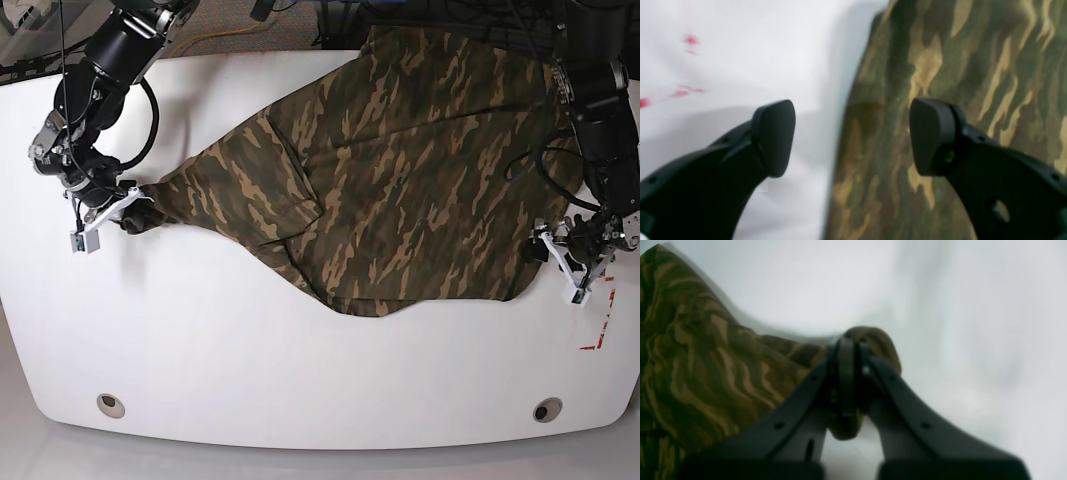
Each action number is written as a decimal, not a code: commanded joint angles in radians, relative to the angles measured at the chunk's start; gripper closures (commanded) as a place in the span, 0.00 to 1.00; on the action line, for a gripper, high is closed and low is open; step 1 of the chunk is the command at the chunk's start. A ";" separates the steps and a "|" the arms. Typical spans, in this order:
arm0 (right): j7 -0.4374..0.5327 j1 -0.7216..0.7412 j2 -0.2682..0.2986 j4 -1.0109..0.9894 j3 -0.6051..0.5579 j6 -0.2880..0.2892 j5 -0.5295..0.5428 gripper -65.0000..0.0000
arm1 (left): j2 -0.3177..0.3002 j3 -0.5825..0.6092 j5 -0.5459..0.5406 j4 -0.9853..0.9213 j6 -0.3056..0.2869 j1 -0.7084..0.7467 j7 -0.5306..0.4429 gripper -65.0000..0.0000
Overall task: Fold the T-shirt properly
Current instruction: 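Lift the shirt with both grippers and swing it across the table, then lower the shirt flat, stretching it between both grippers, then lift the shirt with both grippers and drag it across the table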
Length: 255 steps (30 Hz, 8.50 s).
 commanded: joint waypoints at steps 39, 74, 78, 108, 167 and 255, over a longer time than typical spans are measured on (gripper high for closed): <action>0.054 0.041 0.026 0.025 0.003 0.001 0.013 1.00 | 0.051 -0.047 -0.014 0.193 -0.001 0.027 0.100 1.00; 0.019 0.950 0.298 -0.181 -0.379 0.003 0.019 1.00 | 0.063 -0.136 -0.012 1.029 -0.001 -0.378 0.555 1.00; -0.005 1.083 0.322 -0.230 -0.434 0.009 0.021 1.00 | 0.042 -0.128 -0.012 1.028 -0.001 -0.471 0.555 1.00; -0.094 0.181 0.267 0.005 -0.119 0.010 0.286 1.00 | 0.046 -0.192 -0.015 1.140 -0.001 0.265 0.548 1.00; -0.185 -0.450 0.204 0.037 0.023 0.044 0.665 0.37 | 0.045 -0.389 -0.017 1.143 -0.001 0.848 0.369 0.42; -0.205 0.224 0.100 0.049 -0.038 0.046 0.160 1.00 | 0.261 -0.156 0.262 1.146 -0.001 0.227 0.418 0.82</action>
